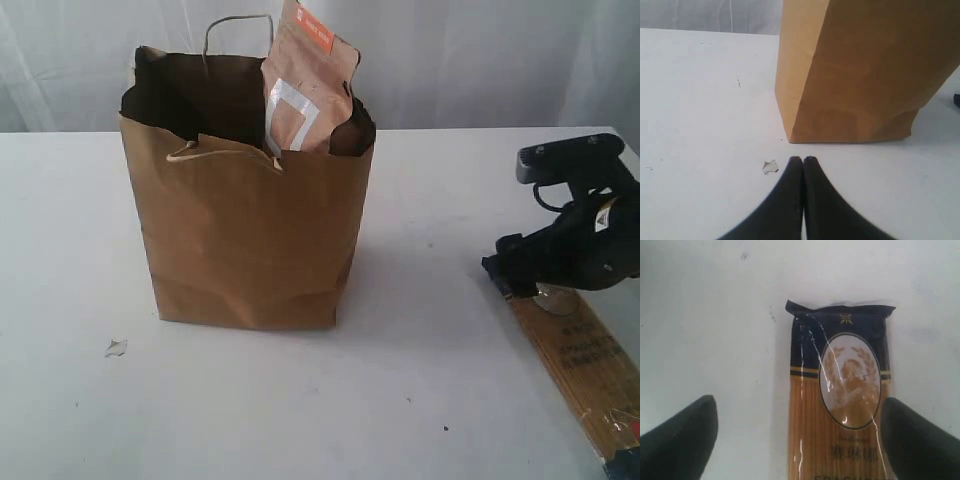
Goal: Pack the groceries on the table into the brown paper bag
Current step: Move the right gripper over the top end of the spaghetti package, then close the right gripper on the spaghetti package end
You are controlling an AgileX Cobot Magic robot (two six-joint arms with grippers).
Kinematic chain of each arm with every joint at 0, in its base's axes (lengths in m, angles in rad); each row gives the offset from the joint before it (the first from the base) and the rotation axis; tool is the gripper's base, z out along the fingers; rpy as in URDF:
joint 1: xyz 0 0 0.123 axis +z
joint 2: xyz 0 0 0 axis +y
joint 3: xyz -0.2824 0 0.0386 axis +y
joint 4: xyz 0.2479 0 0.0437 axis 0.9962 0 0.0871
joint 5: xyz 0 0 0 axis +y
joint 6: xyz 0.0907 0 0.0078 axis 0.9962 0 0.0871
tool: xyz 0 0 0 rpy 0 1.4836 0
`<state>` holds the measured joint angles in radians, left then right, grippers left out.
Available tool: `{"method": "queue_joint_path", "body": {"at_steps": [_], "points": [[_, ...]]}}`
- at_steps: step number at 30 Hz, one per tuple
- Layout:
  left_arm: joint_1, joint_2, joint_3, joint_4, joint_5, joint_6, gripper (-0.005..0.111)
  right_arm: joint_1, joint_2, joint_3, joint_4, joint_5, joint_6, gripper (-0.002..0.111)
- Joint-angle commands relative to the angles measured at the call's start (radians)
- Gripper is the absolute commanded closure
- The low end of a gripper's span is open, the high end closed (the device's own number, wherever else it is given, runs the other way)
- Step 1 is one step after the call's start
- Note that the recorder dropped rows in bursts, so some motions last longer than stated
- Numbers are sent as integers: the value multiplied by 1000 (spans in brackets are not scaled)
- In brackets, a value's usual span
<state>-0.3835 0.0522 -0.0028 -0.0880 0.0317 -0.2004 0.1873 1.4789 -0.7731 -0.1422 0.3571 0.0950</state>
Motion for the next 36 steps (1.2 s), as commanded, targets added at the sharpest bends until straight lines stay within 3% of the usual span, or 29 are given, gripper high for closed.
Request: {"method": "queue_joint_path", "body": {"at_steps": [1,14,22,36], "points": [[0,-5,3,-7,-3,-1,107,-9,58,-46,3,-29,-13,27],[0,-5,3,-7,-3,-1,107,-9,239,-145,3,-17,-13,26],[0,-5,3,-7,-3,-1,107,-11,298,-166,-34,-2,-13,11],[0,-5,3,-7,-3,-1,107,-89,345,-182,-75,-51,-1,11]]}}
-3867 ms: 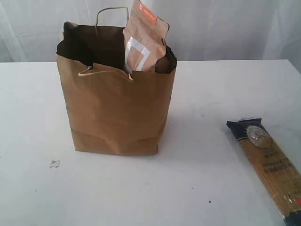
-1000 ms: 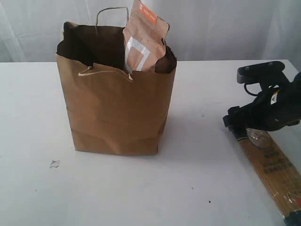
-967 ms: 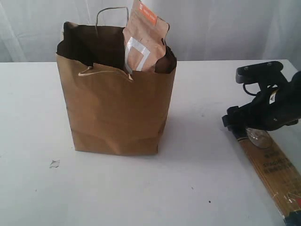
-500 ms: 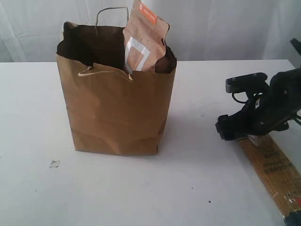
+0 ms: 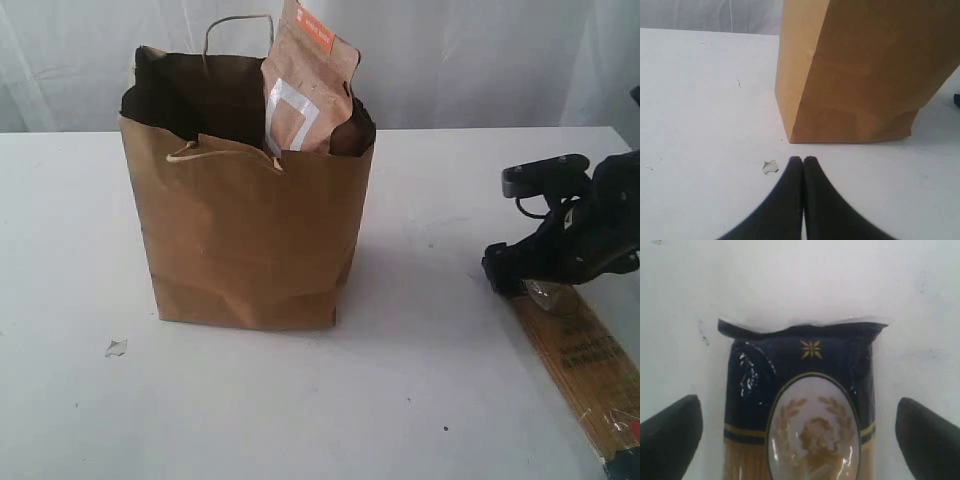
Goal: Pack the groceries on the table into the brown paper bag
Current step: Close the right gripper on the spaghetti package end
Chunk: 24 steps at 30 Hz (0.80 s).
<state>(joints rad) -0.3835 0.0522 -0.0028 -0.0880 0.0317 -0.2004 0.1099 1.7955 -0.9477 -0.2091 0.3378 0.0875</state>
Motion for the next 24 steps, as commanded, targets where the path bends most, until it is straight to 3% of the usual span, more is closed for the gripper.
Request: {"method": "queue_joint_path", "body": {"at_steps": [1,15,17,21,22,24], "points": [[0,-5,3,-7,-3,-1,107,-11,40,-8,-8,-36,7,11],[0,-5,3,-7,-3,-1,107,-11,164,-9,27,-76,26,11],[0,-5,3,-7,-3,-1,107,-11,167,-9,59,-62,24,17],[0,-5,3,-7,-3,-1,107,-11,167,-9,82,-45,24,57],[0,-5,3,-7,-3,-1,107,-11,167,-9,82,-29,22,80],[0,-5,3,-7,-3,-1,107,-9,158,-9,87,-19,22,109]]}}
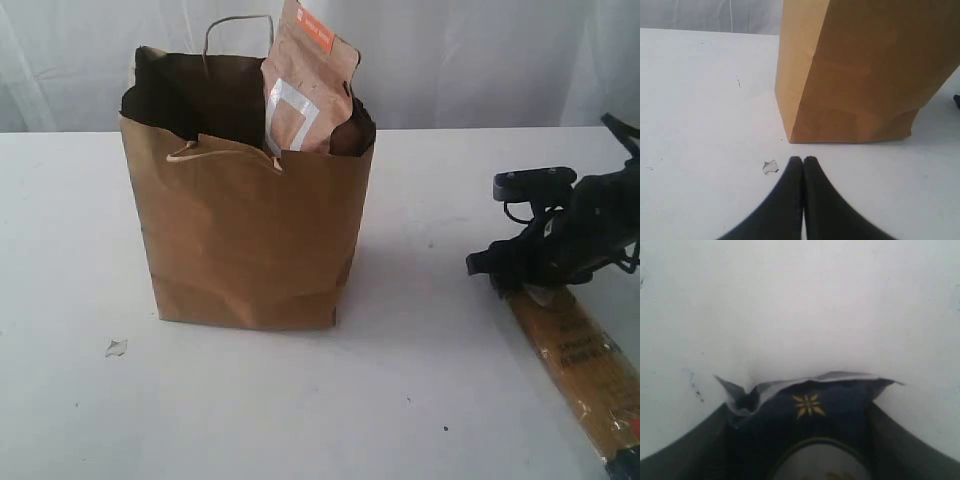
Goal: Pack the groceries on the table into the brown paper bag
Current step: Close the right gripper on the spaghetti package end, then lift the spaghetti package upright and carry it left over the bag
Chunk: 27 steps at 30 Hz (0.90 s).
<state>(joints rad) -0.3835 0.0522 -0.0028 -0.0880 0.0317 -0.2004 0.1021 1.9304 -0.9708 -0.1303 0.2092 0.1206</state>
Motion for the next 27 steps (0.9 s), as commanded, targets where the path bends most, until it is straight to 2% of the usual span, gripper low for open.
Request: {"method": "queue_joint_path", "body": {"at_steps": [1,16,27], "points": [[0,-5,3,-7,-3,-1,107,4,8,14,11,109,-11,108],[0,-5,3,-7,-3,-1,107,101,-444,14,52,152,-49,108],[0,-5,3,-7,-3,-1,107,106,-604,14,74,155,-49,108]]}}
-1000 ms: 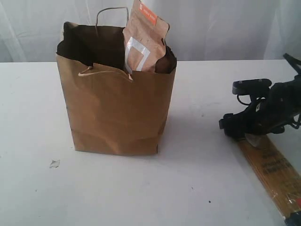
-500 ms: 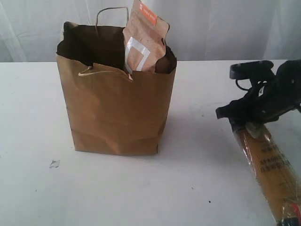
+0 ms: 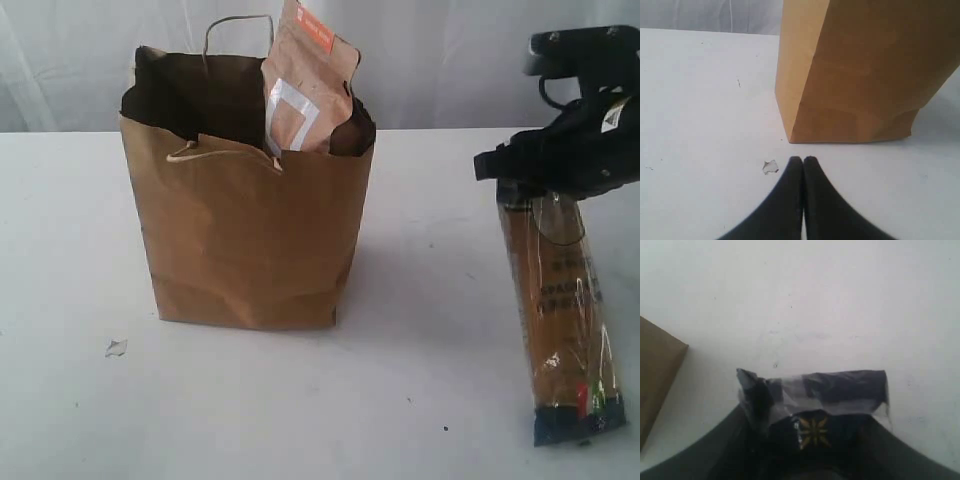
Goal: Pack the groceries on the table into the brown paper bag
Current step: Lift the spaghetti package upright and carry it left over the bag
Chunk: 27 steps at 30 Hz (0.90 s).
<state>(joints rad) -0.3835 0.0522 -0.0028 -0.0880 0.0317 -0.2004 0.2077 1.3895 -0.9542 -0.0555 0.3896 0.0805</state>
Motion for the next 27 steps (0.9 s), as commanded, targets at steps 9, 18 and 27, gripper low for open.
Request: {"method": "queue_joint_path", "body": {"at_steps": [9,18,27], "points": [[0,-5,3,-7,-3,-1,107,0,-179,-2,6,-25,-30,108],[0,-5,3,-7,-3,-1,107,0,-271,-2,16,-25,-31,108],[0,-5,3,-7,-3,-1,107,38,-375,-101,45,25,-37,108]]}}
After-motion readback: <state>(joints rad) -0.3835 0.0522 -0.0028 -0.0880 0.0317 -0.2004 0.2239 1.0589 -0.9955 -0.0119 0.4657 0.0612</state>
